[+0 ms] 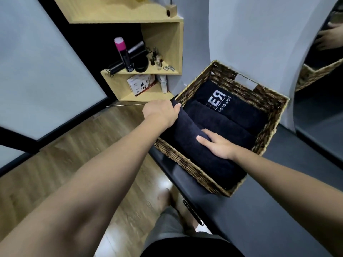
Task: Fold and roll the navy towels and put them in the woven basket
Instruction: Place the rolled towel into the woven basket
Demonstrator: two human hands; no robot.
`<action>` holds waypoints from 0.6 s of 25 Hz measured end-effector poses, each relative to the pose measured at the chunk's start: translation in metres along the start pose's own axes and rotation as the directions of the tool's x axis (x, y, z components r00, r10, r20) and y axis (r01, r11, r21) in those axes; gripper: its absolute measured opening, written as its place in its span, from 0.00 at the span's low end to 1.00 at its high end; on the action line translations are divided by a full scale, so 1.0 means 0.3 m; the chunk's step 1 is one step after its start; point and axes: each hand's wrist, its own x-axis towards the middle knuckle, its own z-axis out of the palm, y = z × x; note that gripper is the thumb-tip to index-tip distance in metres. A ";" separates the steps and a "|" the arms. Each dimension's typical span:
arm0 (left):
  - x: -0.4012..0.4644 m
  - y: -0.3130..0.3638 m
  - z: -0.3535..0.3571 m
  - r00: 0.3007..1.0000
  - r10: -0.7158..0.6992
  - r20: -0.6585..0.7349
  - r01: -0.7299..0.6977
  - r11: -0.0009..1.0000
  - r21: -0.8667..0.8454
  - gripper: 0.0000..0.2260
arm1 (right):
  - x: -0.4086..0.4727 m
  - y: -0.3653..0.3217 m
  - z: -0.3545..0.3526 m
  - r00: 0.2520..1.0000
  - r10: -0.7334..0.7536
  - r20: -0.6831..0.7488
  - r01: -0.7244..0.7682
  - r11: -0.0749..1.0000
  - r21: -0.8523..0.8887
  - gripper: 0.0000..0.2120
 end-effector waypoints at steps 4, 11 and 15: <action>0.002 0.076 -0.004 0.999 0.023 0.025 -0.027 0.986 0.164 0.25 | 0.006 0.009 0.002 0.998 0.054 0.027 -0.054 0.998 0.008 0.28; 0.032 0.099 0.146 0.967 0.019 0.253 -0.093 0.954 0.286 0.16 | 0.029 0.044 0.015 0.994 0.103 0.039 -0.100 0.991 -0.089 0.30; 0.034 0.096 0.135 0.957 0.012 0.291 -0.146 0.885 0.442 0.11 | 0.010 0.019 0.017 0.995 0.097 0.001 -0.096 0.984 -0.153 0.32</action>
